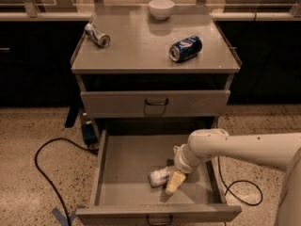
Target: Pick blue plastic bottle from middle drawer and place on counter
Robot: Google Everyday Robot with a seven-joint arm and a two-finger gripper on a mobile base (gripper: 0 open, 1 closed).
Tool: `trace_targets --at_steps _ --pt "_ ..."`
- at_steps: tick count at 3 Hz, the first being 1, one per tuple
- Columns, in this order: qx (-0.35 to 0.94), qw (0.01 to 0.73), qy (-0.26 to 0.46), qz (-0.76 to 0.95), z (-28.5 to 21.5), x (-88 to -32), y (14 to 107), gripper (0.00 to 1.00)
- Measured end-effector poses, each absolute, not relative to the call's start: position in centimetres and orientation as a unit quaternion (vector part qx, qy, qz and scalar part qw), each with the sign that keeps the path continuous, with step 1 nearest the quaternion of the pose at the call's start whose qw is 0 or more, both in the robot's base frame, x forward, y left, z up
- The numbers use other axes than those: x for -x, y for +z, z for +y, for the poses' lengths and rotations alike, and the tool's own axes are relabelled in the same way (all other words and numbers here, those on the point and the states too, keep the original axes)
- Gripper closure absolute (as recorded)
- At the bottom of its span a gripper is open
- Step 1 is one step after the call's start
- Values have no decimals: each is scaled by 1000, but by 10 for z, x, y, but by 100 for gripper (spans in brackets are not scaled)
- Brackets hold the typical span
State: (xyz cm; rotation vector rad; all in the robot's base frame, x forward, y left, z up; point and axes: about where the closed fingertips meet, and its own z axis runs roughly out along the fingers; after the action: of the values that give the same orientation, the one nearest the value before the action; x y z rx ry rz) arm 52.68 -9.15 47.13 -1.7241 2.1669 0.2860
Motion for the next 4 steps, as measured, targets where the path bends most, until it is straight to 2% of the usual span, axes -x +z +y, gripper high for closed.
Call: trace_targets --at_steps 3,4 --pt "583 141 178 780 -86 -530 401 0" --pt "582 140 182 780 -84 -531 399 0"
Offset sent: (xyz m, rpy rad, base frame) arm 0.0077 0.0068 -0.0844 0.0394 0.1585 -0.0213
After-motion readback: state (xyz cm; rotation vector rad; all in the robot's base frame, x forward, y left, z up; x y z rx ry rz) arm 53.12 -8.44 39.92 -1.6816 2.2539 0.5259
